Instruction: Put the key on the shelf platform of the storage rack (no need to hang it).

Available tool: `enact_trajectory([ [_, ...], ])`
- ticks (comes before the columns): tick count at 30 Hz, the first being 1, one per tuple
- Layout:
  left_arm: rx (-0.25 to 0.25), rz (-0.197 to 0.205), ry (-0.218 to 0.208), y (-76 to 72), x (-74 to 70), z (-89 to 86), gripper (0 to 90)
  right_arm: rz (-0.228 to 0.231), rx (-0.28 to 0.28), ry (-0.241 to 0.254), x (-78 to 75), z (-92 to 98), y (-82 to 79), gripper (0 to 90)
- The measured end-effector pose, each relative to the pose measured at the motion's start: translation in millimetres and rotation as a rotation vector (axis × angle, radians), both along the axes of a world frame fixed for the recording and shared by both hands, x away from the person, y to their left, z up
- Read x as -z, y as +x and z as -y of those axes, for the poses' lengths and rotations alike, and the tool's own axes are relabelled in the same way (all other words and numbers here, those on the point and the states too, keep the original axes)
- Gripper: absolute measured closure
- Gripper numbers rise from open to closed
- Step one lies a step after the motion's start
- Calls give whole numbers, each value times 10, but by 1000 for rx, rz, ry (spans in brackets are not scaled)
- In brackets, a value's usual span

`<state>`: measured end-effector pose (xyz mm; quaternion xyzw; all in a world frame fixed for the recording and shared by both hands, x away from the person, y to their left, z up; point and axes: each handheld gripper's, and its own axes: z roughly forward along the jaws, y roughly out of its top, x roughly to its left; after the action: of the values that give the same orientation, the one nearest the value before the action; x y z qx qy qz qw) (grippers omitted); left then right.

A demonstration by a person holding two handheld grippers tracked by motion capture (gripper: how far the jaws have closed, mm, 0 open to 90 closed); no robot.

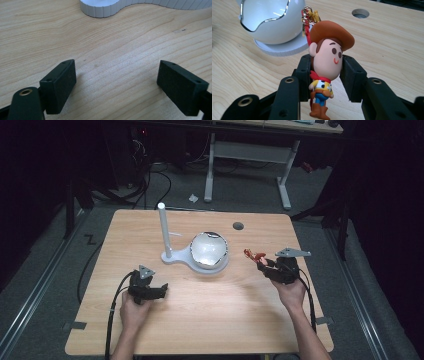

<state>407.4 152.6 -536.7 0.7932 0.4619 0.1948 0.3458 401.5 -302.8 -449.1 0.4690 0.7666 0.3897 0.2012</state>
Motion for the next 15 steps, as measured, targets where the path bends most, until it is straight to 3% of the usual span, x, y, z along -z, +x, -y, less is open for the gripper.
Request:
enact_trajectory([
  [15,-1,0,-1,-1,0,1,161,15,-58,25,-133,-117,18,628],
])
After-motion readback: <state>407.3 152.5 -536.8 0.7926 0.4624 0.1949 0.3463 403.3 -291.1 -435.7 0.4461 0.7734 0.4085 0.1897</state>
